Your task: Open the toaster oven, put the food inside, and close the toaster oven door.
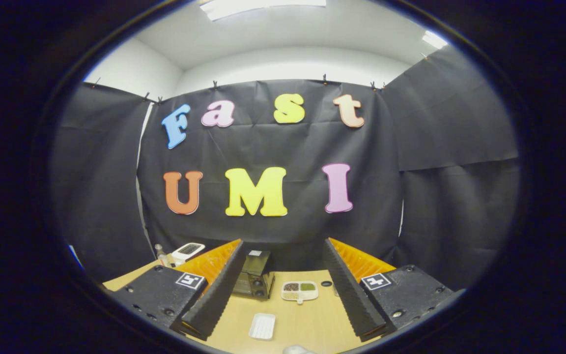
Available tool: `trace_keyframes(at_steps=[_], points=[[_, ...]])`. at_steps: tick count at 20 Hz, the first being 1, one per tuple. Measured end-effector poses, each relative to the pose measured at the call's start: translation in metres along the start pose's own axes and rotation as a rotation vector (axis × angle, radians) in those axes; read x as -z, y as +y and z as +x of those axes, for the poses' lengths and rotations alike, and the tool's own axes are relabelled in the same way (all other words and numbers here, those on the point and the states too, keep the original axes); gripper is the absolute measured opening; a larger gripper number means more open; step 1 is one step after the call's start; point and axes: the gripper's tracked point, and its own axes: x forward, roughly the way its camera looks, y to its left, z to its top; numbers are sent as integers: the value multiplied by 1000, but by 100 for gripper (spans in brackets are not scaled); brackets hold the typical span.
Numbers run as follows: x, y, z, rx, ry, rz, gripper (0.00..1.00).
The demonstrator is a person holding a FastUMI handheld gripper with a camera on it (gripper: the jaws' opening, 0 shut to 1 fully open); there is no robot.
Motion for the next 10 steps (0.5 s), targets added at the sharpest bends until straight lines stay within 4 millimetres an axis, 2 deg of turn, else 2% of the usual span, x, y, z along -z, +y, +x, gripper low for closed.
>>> trace_keyframes(at_steps=[10], points=[[-3, -4, -16, 66, 7, -23, 100]])
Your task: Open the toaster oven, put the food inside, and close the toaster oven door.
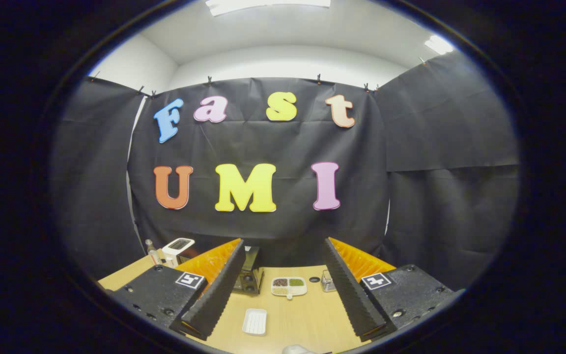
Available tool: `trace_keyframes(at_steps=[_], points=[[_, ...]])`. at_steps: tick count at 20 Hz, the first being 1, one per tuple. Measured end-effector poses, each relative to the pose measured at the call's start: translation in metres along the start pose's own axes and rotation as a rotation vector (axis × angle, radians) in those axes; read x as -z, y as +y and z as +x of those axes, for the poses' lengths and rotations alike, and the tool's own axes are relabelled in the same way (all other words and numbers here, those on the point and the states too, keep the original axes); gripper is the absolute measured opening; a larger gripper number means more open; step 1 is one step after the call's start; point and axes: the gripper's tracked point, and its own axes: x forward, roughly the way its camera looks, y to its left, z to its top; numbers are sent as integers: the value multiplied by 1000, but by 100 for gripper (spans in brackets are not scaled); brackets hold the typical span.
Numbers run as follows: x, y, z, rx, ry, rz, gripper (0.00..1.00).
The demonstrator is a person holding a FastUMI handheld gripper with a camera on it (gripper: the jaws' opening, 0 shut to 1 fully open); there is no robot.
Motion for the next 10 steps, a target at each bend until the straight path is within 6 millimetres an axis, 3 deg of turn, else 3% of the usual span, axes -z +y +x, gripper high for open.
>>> trace_keyframes(at_steps=[10], points=[[2, 4, 3, -8, 11, 5, 100]])
